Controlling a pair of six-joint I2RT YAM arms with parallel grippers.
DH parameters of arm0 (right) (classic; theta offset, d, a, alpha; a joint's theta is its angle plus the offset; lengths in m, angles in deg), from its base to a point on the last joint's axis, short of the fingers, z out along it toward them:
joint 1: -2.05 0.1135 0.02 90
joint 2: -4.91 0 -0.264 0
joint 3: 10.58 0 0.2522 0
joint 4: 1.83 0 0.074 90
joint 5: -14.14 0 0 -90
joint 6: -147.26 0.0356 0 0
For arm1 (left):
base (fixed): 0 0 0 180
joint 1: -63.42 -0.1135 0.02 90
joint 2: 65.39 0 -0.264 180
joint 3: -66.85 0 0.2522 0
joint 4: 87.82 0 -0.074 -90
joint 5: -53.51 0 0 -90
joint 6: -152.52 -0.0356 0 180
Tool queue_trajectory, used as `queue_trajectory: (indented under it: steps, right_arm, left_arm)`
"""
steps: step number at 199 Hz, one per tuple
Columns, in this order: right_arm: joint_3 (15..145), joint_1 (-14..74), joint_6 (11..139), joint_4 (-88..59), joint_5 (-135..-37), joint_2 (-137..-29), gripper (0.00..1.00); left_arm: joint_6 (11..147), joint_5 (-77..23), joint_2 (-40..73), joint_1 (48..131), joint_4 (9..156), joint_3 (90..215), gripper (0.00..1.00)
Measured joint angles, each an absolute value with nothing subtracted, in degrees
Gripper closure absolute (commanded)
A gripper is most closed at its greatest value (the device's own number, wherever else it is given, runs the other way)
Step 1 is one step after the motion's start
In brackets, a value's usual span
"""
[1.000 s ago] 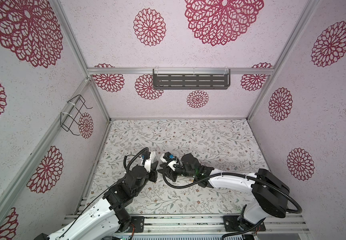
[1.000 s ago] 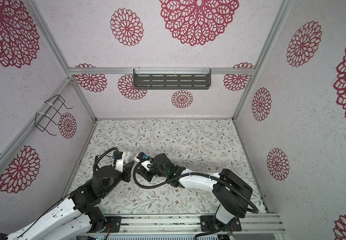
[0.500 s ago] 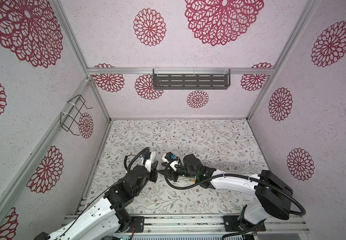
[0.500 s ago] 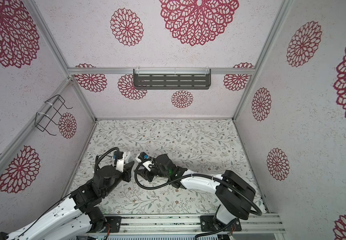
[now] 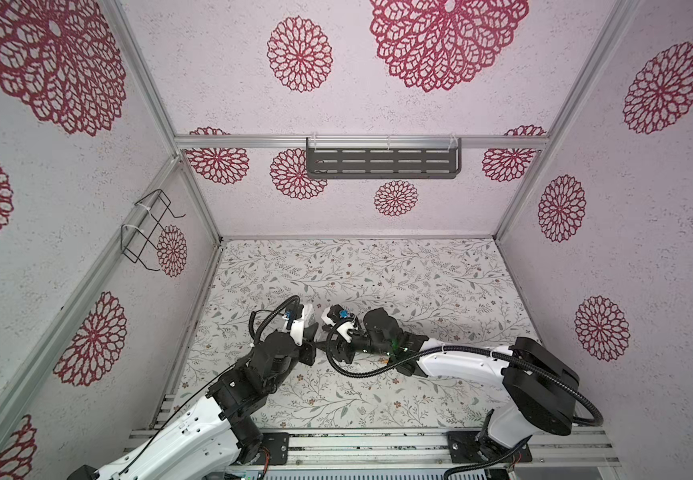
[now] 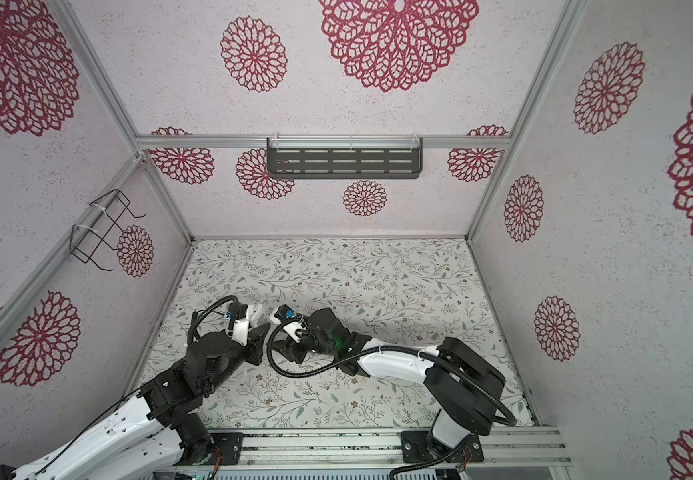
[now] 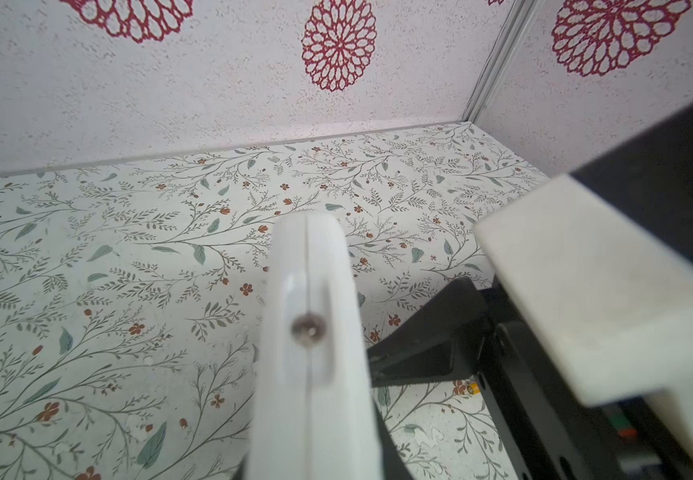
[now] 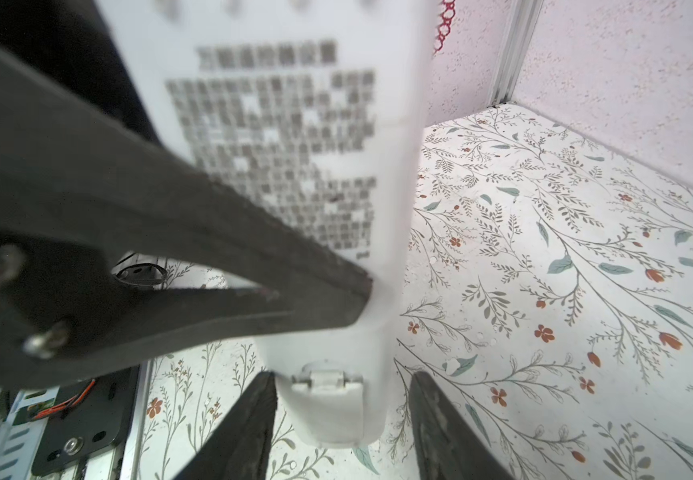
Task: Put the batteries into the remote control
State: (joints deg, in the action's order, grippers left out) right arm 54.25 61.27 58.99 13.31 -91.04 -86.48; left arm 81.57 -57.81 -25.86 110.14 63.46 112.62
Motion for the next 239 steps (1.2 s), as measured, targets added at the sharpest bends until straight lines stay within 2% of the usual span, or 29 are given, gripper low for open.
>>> queue_trajectory:
  steps: [239]
  right_arm:
    - [56.3, 61.4, 57.7, 13.0, -92.6, -88.4, 0.71]
  left_arm:
    - [80.5, -60.2, -25.6, 110.3, 62.7, 112.8, 1.0]
